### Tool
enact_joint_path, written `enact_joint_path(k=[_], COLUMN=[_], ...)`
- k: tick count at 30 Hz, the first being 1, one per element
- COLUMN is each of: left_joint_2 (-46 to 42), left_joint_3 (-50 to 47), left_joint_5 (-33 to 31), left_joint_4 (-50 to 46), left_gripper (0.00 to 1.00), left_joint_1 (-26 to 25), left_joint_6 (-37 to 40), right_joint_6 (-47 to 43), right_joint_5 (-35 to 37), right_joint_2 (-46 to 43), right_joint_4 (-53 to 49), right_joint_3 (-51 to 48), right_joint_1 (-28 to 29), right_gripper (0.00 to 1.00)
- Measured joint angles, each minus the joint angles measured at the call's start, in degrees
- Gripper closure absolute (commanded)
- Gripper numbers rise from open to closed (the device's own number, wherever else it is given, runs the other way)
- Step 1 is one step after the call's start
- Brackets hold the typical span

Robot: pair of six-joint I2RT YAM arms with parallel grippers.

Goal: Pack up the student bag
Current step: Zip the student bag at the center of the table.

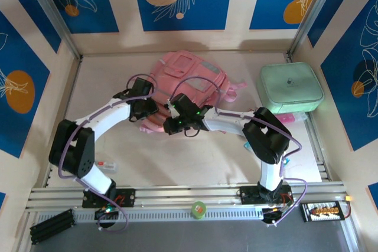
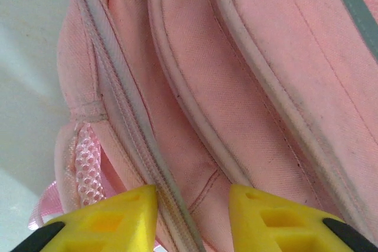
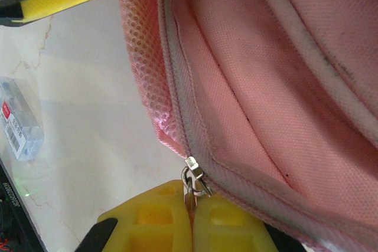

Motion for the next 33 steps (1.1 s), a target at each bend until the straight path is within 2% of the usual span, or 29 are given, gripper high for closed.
enact_joint_path(k=[8, 14, 21, 33], left_joint_2=[0.39, 0.44, 1.46, -1.16], left_joint_3=[0.22, 0.09, 0.04, -0.44], left_joint_5=[-2.75, -3.02, -3.1, -2.56], left_joint_4=[-3.26, -2.97, -1.86, -1.88], left_gripper=[0.64, 0.75, 1.0, 1.0], left_joint_1=[-0.22, -0.24, -0.28, -0.26], left_joint_6=[-0.07, -0.31, -0.09, 0.46], right_joint_6=[0.59, 0.63, 0.61, 1.53], right_joint_5=[1.05, 1.11, 2.54, 12.31], right_joint_2=[-0.02, -0.13, -0.72, -10.6], right_joint_4=[0.66, 0.76, 0.11, -7.15], right_joint_3=[-0.87, -0.94, -1.09, -7.89], right_joint_1=[0.31, 0.31, 0.31, -1.55], right_gripper=[1.0, 1.0, 1.0, 1.0])
